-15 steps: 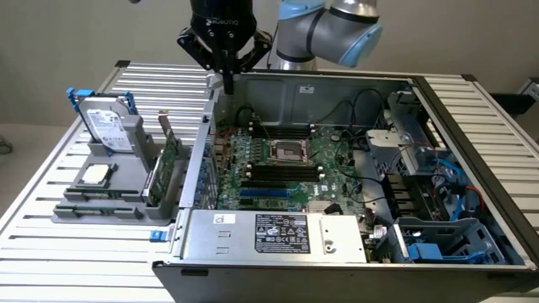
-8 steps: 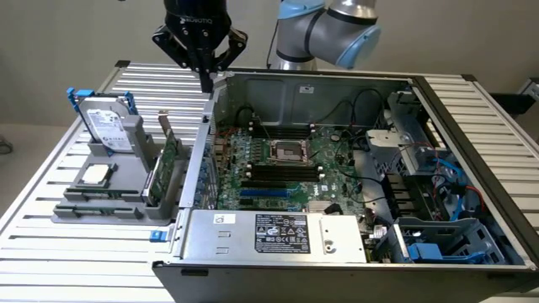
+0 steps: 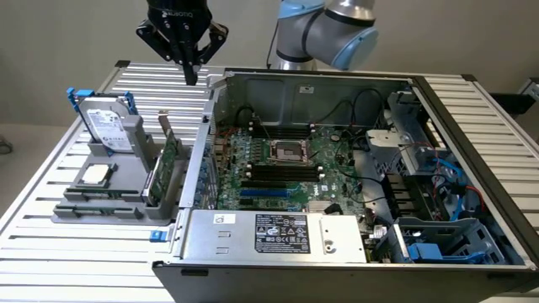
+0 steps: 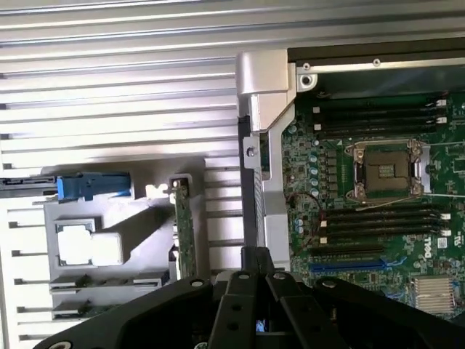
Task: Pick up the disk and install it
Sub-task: 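Reach for the disk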
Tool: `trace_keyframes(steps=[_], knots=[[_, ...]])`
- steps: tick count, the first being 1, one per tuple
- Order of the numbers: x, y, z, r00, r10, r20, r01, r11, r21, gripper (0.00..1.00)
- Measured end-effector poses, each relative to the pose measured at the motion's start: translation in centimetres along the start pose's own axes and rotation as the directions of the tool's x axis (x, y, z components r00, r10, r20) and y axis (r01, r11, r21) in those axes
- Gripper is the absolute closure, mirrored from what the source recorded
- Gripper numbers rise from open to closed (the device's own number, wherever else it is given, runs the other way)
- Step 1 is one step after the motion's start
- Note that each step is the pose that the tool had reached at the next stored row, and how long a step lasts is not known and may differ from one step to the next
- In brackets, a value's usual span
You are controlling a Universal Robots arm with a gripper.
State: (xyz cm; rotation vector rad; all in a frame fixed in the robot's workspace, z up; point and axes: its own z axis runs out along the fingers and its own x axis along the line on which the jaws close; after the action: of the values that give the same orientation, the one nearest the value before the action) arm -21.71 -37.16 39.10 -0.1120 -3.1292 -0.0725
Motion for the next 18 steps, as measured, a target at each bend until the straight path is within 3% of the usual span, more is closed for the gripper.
trace_keyframes(steps=[10,18], knots=[[4.1,2.47,0.39,1.0,0.0,-0.0001,0.0,1.0,0.0014,0.89],[7.8,3.62,0.71,1.0,0.0,-0.0021,0.0,1.0,0.0026,0.89]])
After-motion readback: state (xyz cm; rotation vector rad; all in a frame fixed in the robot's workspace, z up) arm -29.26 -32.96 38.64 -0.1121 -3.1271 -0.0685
